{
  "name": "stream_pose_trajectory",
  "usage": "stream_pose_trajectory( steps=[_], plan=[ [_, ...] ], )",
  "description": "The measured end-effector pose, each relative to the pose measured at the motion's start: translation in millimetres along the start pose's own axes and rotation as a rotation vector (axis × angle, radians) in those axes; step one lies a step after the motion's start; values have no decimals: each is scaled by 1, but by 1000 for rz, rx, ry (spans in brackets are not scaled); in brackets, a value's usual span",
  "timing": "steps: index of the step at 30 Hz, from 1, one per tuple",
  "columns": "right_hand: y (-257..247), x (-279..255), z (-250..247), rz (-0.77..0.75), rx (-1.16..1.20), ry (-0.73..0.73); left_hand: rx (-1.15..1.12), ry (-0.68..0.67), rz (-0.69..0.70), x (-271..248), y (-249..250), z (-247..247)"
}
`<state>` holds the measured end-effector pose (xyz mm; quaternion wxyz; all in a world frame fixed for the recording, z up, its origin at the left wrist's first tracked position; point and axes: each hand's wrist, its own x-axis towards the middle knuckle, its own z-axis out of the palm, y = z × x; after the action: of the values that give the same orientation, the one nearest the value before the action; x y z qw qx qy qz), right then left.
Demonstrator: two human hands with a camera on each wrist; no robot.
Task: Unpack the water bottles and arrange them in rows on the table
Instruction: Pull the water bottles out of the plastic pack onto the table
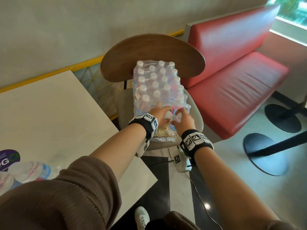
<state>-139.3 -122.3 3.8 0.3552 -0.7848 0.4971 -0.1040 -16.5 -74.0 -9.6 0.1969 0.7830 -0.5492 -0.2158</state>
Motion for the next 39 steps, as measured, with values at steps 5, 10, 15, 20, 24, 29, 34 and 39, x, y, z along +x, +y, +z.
stream_pose_trajectory(
  steps=[5,10,15,20,24,29,34,39],
  plan=[
    [-21,-18,-14,-111,-67,-97,-269,136,-60,-55,-15,-15],
    [-82,-54,8,-365,-185,-268,-335,276,-223,-169,-54,-51],
    [-138,-100,80,-564,-232,-568,-239,285,-355,-294,-96,-68],
    [-168,-149,157,-700,-327,-819,-135,259,-584,-388,-120,-61],
    [-178,-180,192,-788,-359,-914,-156,372,-763,-427,-139,-54],
    [-186,-197,211,-817,-328,-935,-194,527,-886,-437,-151,-58],
    [-185,-182,182,-764,-268,-869,-85,470,-977,-449,-147,-60],
    [-149,-92,93,-486,-247,-525,310,693,-679,-401,-90,-98]
  ],
)
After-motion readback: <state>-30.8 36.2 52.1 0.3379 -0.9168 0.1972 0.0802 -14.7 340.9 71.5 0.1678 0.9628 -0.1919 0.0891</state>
